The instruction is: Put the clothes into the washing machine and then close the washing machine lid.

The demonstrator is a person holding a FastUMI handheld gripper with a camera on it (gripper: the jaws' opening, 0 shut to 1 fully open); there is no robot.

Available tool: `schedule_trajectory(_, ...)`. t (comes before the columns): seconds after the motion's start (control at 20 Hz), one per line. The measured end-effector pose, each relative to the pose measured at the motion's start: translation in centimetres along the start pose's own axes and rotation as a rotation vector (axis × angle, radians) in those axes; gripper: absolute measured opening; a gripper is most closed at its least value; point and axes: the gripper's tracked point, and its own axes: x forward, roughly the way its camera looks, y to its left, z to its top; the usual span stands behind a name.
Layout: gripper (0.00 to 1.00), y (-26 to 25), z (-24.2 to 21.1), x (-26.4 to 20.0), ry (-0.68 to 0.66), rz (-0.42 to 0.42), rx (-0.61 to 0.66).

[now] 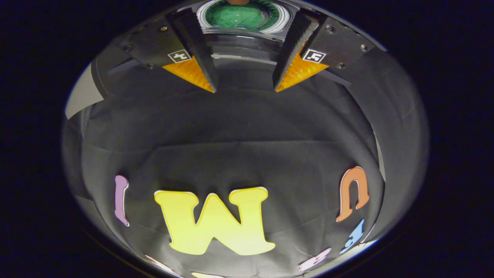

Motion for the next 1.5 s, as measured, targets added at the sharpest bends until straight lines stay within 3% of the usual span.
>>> schedule_trajectory(0.7,0.9,0.6,-1.8,-2.4,-0.05,-0.004,-0.004)
schedule_trajectory(1.5,0.9,1.4,-12.1,-12.5,-0.001,0.023,-0.045)
